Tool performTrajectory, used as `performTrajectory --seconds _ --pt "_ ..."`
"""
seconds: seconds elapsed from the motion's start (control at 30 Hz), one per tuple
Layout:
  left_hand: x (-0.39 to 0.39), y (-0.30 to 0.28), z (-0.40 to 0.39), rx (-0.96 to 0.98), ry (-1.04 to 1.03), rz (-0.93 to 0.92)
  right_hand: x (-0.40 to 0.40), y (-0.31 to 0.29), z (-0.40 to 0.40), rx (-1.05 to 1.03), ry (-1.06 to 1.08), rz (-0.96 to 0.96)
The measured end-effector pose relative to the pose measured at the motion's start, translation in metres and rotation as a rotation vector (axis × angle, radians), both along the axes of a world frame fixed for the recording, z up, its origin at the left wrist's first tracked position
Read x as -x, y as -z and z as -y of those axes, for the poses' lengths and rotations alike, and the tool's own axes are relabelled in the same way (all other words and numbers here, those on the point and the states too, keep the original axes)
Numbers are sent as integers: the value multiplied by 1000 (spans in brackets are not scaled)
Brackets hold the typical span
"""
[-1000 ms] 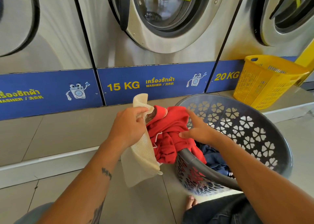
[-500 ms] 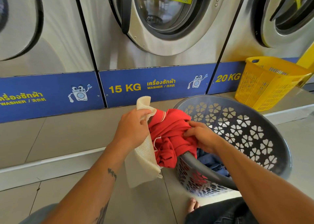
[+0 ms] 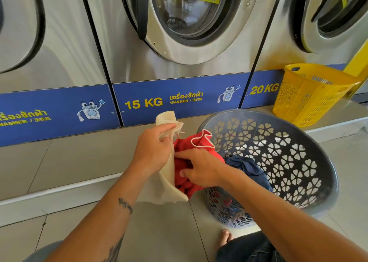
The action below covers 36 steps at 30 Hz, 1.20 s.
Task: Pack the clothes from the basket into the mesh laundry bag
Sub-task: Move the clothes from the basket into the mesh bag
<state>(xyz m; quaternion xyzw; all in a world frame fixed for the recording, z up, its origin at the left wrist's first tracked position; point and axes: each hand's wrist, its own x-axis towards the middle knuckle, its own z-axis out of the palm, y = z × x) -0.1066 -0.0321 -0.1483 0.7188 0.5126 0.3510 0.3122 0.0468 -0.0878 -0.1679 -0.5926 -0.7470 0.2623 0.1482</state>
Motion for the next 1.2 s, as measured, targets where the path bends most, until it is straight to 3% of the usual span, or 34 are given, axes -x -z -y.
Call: performTrajectory --seconds 0.23,0.3,0.37,0.43,0.47,0.57,0.63,0.7,0.8,0.87,0.93,1.0,1.07,1.13,1.2 --pt "3 4 -1 9 -27 -47 -48 -16 -4 -172 358 -53" --pt "0 4 0 -1 -11 -55 -62 -12 0 73 481 -171" --pt "-2 3 2 -11 -1 -69 -65 -3 5 383 539 -450" --pt "-2 2 4 -19 1 -89 -61 1 6 514 523 -568" --pt "-2 2 5 -21 2 -97 -60 2 4 494 499 -521" --pt "-1 2 6 -28 13 -106 -57 -1 -7 276 450 -129" --pt "0 3 6 -15 23 -106 -52 -5 -8 112 455 -8" --pt "0 3 6 -3 30 -91 -45 -11 -7 -45 440 -36" --pt "-3 0 4 5 22 -22 -28 -22 -5 -182 425 -247" --pt "-3 -3 3 9 9 18 -18 -21 -6 -159 368 -342" --pt "-3 -4 2 7 -12 22 -10 -12 -4 6 233 -403" --pt "-2 -4 2 -4 -31 11 -7 -1 -2 139 118 -320" --pt "-1 -3 3 -20 -43 -22 -5 4 -3 173 38 -120" --pt "0 0 3 -43 -55 -62 -6 2 -6 109 23 -63" --pt "3 3 1 -45 -72 -70 -13 -6 -7 -4 138 -89"
